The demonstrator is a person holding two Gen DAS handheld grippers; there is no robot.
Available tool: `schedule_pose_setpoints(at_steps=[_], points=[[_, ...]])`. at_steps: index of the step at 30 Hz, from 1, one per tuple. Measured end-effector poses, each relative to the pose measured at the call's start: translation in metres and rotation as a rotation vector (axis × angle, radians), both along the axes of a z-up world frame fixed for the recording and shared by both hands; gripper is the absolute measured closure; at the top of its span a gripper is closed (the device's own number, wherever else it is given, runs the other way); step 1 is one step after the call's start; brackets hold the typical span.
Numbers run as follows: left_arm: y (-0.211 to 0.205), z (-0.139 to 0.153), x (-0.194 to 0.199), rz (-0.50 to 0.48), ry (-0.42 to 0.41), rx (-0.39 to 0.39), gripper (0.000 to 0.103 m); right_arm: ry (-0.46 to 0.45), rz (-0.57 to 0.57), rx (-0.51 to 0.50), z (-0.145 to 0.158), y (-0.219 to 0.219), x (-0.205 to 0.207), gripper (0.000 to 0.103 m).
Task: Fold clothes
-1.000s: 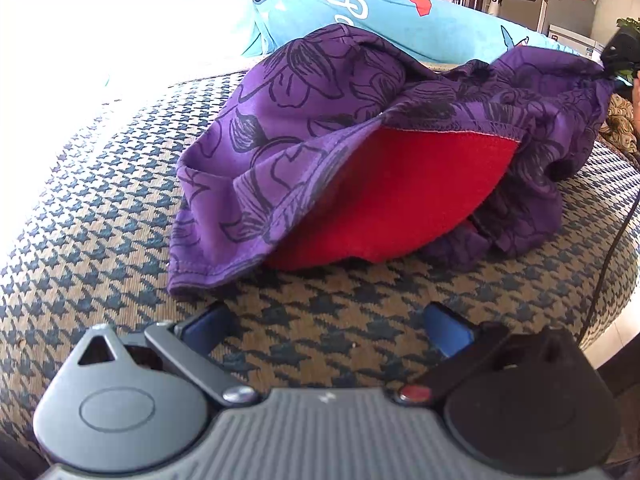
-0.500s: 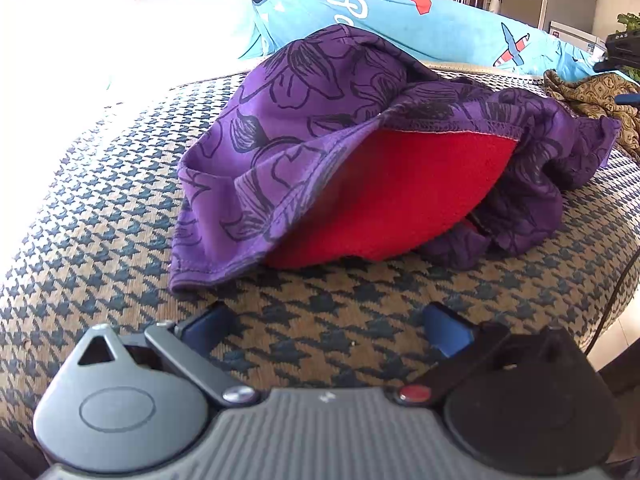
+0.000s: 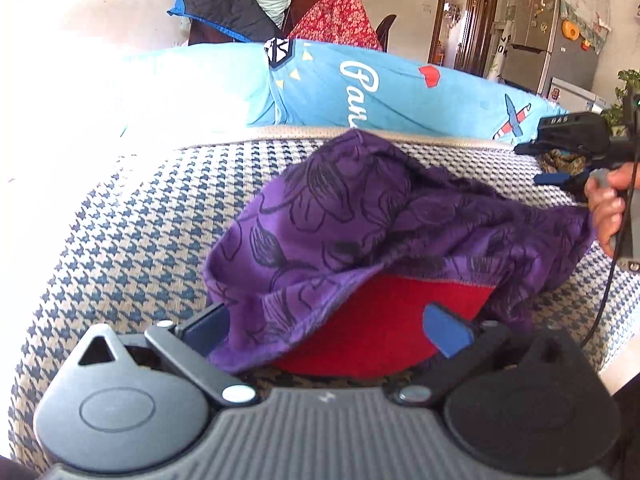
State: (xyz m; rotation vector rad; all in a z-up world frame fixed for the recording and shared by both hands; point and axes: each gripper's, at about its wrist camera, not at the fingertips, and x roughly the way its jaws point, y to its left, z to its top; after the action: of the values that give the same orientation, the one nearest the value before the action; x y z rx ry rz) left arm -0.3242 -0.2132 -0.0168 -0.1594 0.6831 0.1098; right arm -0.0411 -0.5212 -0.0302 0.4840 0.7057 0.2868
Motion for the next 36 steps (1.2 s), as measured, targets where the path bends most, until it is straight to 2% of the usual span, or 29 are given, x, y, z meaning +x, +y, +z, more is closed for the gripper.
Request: schedule_pose_setpoints(at_steps=[3,6,11,14,16,20,27,29,31,33,36], points=[[0.008,0.007,0.013,-0.022,-0.007,-0.007,0.000,0.019,0.026,0.000,-0.005,0.012,0.007,0.054],[0.016,0.001,0.031,-0.018,0.020,0.003,0.000,0.044,0.044,-0.010,-0.012,0.024,0.015,0.050],[0.024,-0.031,0.052,0.015,0.121,0.045,0.000,0.085,0.045,-0.024,-0.023,0.037,0.025,0.043],[0.025,-0.052,0.058,0.059,0.203,0.036,0.000,0.098,0.036,-0.022,-0.029,0.042,0.032,0.035],[0.025,-0.063,0.060,0.077,0.239,0.013,0.000,0.105,0.034,-0.022,-0.032,0.045,0.036,0.034],[0.021,-0.063,0.060,0.061,0.235,0.044,0.000,0.129,0.036,-0.026,-0.040,0.052,0.047,0.033],[0.028,-0.060,0.065,0.078,0.231,-0.019,0.000,0.167,0.043,-0.102,-0.061,0.069,0.061,0.030],[0.029,-0.058,0.066,0.080,0.225,-0.028,0.000,0.147,0.060,-0.158,-0.062,0.079,0.060,0.030],[0.029,-0.056,0.066,0.081,0.217,-0.035,0.000,0.120,0.080,-0.228,-0.062,0.089,0.057,0.042],[0.029,-0.052,0.066,0.084,0.204,-0.039,0.000,0.112,0.121,-0.247,-0.064,0.096,0.055,0.073],[0.029,-0.046,0.064,0.097,0.173,-0.030,0.000,0.091,0.139,-0.241,-0.059,0.099,0.050,0.086]])
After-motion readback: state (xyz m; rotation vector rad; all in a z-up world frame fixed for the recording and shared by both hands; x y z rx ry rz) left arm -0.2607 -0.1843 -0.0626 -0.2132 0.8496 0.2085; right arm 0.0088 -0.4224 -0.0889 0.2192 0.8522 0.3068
